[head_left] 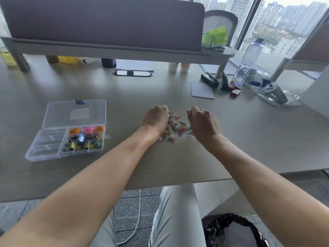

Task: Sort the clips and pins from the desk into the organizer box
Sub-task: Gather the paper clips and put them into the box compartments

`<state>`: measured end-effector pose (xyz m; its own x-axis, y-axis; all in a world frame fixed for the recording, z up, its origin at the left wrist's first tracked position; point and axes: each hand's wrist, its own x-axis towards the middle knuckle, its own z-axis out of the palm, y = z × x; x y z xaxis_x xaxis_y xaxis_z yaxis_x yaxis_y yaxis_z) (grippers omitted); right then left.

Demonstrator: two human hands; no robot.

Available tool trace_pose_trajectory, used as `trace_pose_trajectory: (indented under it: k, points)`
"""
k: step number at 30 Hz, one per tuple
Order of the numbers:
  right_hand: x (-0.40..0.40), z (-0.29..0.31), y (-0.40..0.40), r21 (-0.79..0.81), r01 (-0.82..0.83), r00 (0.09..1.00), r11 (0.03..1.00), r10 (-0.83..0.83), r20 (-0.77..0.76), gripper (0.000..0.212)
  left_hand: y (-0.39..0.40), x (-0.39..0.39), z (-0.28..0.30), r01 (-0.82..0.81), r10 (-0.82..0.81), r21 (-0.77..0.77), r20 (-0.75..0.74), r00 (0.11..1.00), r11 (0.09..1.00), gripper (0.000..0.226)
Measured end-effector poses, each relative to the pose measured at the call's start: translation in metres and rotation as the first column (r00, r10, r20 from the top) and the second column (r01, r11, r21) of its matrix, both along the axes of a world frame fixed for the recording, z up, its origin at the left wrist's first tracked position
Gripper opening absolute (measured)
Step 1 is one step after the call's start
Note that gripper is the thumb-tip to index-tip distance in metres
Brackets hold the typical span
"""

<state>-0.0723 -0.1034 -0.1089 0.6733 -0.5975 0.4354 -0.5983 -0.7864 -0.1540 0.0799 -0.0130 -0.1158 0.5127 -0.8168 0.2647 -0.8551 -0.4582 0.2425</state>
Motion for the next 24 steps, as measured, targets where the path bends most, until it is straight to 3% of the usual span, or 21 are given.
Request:
trace_pose_trajectory:
  k: [6, 13, 24]
  points:
    - [0.002, 0.000, -0.002, 0.191, 0.024, 0.994, 0.981, -0.045, 0.104, 0.041, 0.004, -0.008, 0.007, 0.022, -0.028, -0.097, -0.069, 0.997, 0.995, 0.013]
    - [0.017, 0.002, 0.006, 0.459, 0.030, 0.974, 0.888, -0.129, 0.185, 0.048, 0.022, 0.006, 0.007, -0.074, 0.026, -0.164, -0.274, 0.961, 0.984, 0.024]
    - [0.037, 0.014, 0.043, 0.517, 0.007, 0.980, 0.856, -0.108, 0.166, 0.051, 0.061, 0.023, 0.015, -0.104, 0.037, -0.194, -0.320, 0.947, 0.975, 0.026]
